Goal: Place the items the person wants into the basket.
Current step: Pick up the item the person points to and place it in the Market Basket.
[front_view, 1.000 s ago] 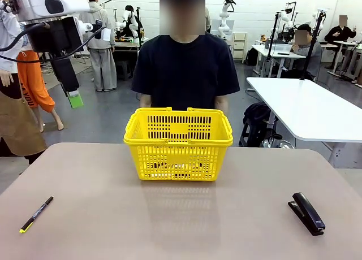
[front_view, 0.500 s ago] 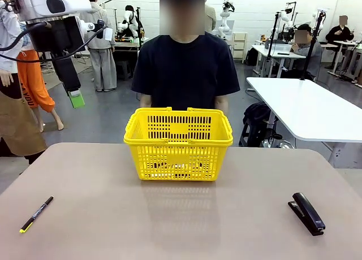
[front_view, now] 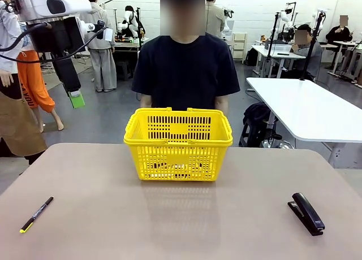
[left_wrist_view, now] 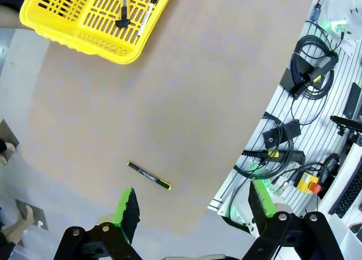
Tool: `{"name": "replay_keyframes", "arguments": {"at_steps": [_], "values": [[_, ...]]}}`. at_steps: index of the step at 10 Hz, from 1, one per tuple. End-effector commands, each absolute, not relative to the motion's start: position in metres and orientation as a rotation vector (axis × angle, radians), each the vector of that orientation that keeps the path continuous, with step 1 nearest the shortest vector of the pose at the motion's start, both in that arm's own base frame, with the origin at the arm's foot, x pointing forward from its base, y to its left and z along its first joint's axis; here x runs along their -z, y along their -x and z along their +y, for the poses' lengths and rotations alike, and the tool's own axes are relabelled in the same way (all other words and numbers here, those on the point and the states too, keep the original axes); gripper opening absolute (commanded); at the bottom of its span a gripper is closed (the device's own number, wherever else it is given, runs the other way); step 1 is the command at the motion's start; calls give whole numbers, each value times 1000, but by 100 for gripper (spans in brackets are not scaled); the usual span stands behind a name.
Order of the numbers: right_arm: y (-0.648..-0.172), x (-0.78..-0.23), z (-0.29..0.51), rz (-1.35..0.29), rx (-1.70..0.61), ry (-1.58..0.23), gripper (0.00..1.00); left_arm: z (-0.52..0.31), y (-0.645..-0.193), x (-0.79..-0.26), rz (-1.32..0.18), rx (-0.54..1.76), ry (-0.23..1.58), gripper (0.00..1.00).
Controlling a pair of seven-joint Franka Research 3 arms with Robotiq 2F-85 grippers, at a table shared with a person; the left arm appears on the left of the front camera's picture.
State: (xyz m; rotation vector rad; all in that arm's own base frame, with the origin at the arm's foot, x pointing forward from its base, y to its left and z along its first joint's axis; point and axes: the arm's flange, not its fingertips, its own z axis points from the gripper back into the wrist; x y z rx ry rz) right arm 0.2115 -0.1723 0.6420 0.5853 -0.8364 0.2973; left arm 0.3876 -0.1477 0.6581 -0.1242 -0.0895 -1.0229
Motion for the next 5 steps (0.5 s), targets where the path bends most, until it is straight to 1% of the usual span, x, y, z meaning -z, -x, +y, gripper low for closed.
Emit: {"name": "replay_keyframes", "arguments": {"at_steps": [1, 4, 5], "values": [[-212, -644, -172, -819, -278, -573, 100, -146, -387, -660, -97, 1023, 119, 100], [-212, -644, -172, -819, -278, -573, 100, -148, -388, -658, -89, 1023, 124, 100], [-212, -644, -172, -819, -278, -573, 100, -123, -384, -655, -166, 1127, 152, 100]]}}
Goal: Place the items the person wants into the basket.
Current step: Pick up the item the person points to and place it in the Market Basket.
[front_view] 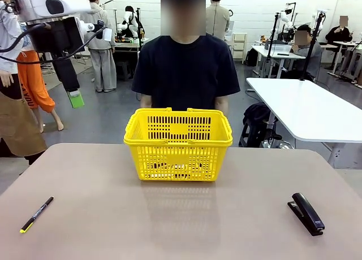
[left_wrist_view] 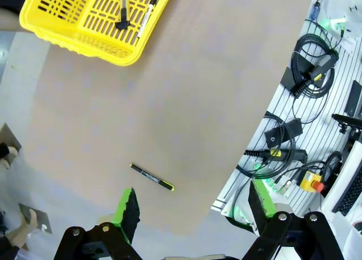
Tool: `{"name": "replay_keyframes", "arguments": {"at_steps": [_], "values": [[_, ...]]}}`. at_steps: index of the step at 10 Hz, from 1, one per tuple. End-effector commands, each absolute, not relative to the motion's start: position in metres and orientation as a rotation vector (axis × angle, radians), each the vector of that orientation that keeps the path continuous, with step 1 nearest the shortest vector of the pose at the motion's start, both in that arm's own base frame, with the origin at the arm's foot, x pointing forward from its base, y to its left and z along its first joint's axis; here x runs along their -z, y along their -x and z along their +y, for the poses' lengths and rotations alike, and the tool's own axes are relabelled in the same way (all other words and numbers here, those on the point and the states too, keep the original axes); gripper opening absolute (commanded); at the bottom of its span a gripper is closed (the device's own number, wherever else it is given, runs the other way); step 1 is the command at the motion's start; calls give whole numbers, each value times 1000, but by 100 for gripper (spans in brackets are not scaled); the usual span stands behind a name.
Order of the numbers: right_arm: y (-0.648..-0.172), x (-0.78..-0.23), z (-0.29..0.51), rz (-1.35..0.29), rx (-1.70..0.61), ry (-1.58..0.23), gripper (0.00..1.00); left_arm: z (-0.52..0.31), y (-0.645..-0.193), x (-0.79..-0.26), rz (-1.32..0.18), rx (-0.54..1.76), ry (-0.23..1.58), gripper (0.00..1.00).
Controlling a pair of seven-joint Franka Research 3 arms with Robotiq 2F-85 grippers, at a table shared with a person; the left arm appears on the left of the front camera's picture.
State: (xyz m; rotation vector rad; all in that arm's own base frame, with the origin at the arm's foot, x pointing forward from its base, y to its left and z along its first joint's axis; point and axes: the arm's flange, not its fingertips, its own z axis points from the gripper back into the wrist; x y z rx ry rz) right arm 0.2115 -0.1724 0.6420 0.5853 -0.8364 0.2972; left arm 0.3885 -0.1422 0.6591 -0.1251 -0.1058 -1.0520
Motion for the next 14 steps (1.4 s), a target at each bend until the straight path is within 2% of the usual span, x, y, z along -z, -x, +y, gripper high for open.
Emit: {"name": "replay_keyframes", "arguments": {"at_steps": [1, 3, 4, 6, 7, 9, 14], "values": [[-212, -644, -172, -819, -278, -573, 100, -90, -384, -662, -277, 1292, 194, 100], [-212, -644, -172, -819, -278, -573, 100, -29, -356, -652, -573, 1477, 255, 100], [-212, -644, -172, -819, -278, -573, 100, 4, -354, -650, -631, 1537, 333, 100], [-212, -644, -172, -819, -278, -573, 100, 74, -352, -642, -786, 1486, 662, 100], [-212, -644, -172, -819, -278, -573, 100, 98, -350, -640, -842, 1422, 707, 100], [-212, -644, -172, -819, -278, -573, 100, 137, -340, -640, -833, 1379, 786, 100], [-212, -644, -172, -819, -278, -573, 100, 196, -318, -636, -867, 1246, 677, 100]]}}
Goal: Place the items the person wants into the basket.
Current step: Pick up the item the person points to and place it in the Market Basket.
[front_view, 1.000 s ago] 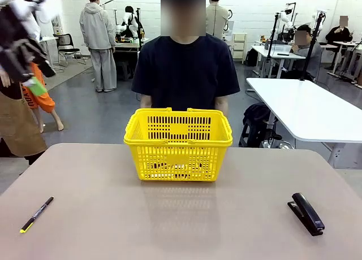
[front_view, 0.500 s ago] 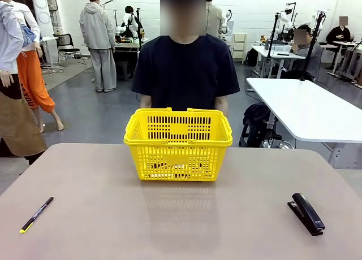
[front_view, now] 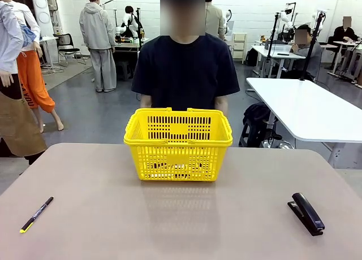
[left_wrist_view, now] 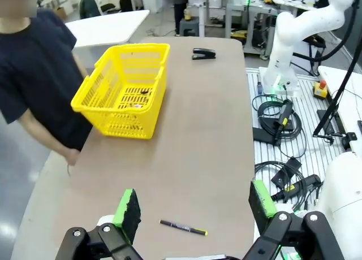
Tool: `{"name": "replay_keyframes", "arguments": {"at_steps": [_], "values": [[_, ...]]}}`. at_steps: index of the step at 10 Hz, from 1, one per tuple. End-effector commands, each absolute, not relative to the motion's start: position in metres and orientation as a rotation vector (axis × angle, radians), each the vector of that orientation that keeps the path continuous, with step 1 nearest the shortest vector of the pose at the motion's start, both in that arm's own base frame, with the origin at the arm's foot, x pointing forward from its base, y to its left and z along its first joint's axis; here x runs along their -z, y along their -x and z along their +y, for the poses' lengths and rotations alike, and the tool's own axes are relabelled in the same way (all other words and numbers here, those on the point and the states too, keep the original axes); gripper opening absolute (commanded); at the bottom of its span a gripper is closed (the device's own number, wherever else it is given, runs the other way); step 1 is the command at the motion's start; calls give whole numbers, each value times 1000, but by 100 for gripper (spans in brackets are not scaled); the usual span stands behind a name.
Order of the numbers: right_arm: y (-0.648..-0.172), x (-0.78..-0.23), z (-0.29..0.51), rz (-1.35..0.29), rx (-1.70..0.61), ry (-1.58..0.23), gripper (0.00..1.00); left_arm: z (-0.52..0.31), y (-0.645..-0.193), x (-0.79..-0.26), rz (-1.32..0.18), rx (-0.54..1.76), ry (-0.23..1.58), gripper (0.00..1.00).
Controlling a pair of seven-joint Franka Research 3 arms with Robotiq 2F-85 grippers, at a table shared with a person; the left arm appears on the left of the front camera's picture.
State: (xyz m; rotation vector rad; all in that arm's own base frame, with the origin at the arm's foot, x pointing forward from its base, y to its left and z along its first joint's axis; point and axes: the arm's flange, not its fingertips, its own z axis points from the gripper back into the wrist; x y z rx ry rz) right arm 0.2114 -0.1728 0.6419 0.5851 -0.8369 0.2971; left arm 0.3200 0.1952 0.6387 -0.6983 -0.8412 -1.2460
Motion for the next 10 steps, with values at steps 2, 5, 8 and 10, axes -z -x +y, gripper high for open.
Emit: {"name": "replay_keyframes", "arguments": {"at_steps": [2, 5, 8, 10], "values": [[-212, -644, -172, -819, -278, -573, 100, 207, -311, -635, -867, 1206, 627, 100], [-212, -644, -172, -819, -278, -573, 100, 214, -314, -628, -850, 1156, 603, 100], [-212, -644, -172, -819, -278, -573, 100, 218, -313, -631, -850, 1148, 609, 100], [-212, -644, -172, -819, -278, -573, 100, 218, -313, -631, -850, 1148, 609, 100]]}}
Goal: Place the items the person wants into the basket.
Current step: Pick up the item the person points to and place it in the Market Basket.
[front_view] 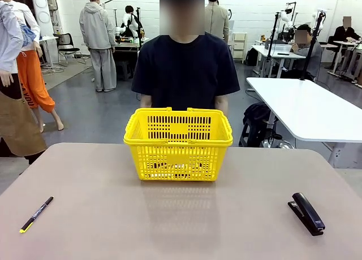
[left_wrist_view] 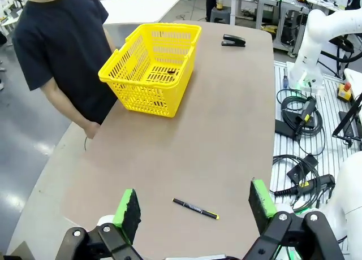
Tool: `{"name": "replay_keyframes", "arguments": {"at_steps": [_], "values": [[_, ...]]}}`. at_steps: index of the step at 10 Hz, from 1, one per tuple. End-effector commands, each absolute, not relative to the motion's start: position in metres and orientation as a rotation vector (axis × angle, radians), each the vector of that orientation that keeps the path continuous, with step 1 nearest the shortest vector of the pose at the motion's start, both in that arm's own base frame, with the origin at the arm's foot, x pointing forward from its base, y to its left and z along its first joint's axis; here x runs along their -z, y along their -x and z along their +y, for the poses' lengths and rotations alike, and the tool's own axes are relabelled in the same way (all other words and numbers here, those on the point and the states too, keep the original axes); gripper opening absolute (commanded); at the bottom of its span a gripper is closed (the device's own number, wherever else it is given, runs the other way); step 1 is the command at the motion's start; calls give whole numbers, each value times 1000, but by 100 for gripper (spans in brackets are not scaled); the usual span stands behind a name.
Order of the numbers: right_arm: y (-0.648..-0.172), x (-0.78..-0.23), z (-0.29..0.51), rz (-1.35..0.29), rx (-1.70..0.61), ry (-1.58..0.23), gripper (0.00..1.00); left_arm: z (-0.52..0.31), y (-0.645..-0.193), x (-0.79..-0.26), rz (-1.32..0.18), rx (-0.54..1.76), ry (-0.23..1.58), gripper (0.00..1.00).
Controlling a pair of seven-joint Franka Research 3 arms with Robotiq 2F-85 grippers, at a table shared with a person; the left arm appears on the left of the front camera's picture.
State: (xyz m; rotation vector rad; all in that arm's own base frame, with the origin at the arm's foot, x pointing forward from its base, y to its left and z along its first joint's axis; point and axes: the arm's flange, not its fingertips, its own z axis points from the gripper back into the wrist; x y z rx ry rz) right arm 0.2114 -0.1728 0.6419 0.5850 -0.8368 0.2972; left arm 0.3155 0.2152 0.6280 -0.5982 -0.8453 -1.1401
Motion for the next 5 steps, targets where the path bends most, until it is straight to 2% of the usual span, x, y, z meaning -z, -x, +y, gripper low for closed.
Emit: {"name": "replay_keyframes", "arguments": {"at_steps": [1, 5], "values": [[-212, -644, -172, -819, -278, -573, 100, 218, -313, -631, -850, 1148, 609, 100], [-212, -644, -172, -819, -278, -573, 100, 218, -313, -631, -850, 1148, 609, 100]]}}
